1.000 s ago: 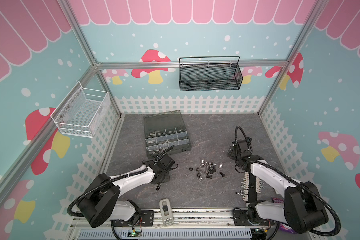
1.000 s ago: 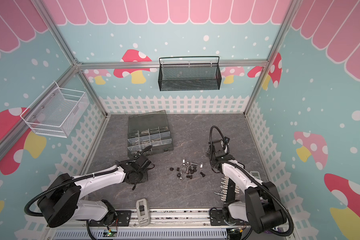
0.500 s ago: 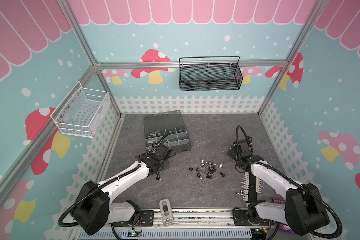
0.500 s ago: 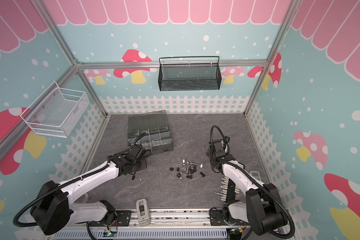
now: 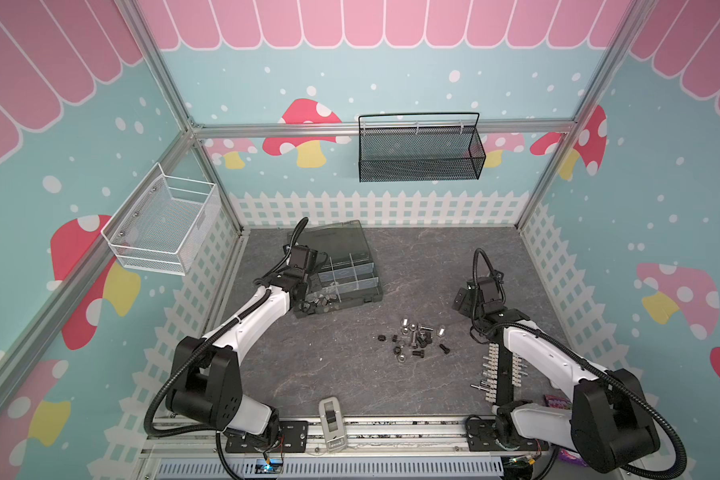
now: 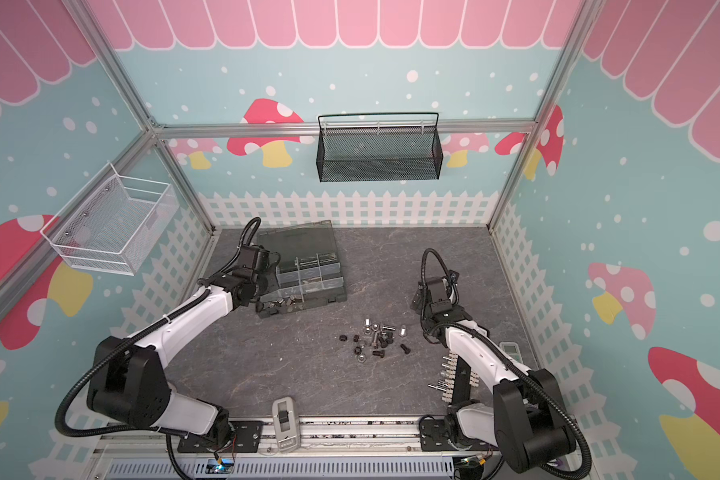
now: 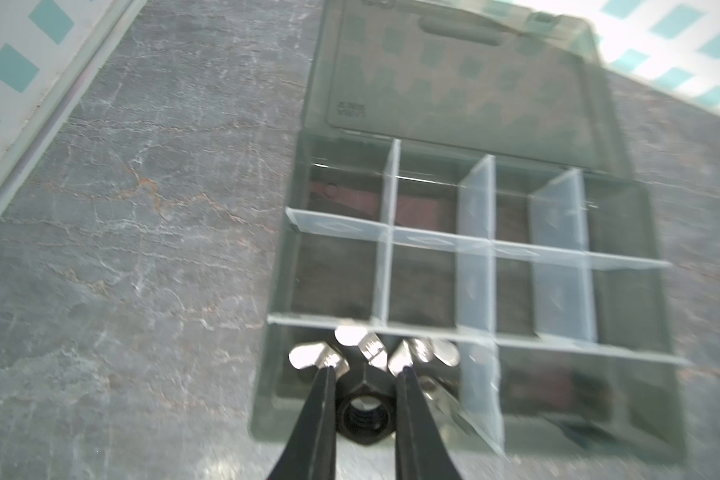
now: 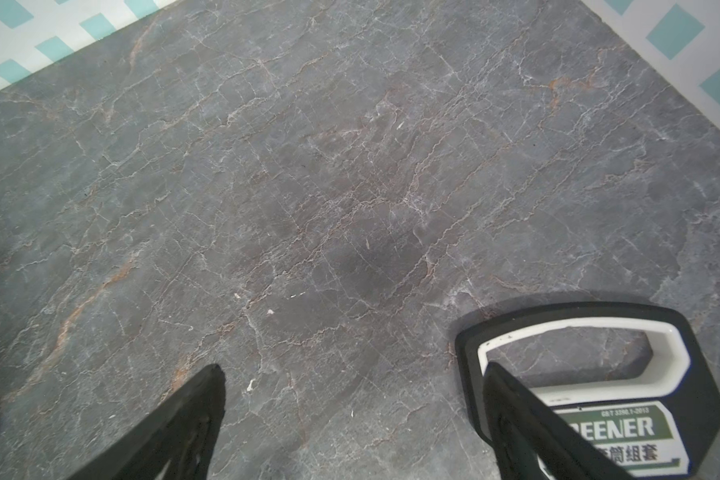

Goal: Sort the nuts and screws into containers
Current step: 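Carry the black hex nut with the left gripper over an empty organizer compartment, then open the left gripper to drop the black hex nut into the compartment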

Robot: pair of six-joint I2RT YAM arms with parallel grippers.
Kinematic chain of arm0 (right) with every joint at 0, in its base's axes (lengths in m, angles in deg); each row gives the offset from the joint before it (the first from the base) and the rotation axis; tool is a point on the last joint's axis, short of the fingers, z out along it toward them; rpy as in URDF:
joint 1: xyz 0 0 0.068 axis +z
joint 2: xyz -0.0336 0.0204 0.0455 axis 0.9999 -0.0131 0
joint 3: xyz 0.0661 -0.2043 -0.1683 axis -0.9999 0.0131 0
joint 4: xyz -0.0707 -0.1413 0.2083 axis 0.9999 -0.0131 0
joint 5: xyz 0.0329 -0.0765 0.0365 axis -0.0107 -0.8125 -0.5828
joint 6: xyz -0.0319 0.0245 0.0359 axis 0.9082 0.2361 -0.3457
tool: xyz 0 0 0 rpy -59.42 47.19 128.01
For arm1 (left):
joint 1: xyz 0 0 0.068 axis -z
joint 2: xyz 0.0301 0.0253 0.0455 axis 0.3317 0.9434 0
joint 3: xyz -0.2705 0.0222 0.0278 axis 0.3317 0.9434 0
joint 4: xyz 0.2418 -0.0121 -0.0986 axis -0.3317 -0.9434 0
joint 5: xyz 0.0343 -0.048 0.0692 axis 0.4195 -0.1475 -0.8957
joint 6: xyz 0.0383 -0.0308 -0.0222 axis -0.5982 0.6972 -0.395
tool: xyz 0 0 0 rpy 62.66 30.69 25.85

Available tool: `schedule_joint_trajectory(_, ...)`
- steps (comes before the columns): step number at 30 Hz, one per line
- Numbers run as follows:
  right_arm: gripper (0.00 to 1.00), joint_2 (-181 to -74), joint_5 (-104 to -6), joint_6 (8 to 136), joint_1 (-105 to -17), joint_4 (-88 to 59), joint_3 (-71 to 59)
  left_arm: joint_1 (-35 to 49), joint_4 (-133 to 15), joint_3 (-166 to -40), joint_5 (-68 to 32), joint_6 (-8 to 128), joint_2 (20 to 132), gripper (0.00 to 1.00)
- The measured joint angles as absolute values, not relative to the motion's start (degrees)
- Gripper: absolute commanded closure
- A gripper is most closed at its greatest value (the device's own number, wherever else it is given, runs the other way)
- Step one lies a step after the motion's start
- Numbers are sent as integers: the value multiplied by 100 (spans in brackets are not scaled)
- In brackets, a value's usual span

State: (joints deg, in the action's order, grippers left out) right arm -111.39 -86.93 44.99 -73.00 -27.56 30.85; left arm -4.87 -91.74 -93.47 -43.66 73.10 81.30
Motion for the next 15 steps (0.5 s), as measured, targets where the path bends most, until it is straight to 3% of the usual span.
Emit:
schedule_joint_trajectory(10, 3, -11139, -8662, 4521, -7300, -2777, 3017, -944, -8881, -9895, -4114, 7159, 9358, 88)
schedule_joint_trajectory(15, 3, -11143, -8664, 4523, -7300, -2806, 3006, -1009, -8837, -9965, -4036, 7157, 9642, 76)
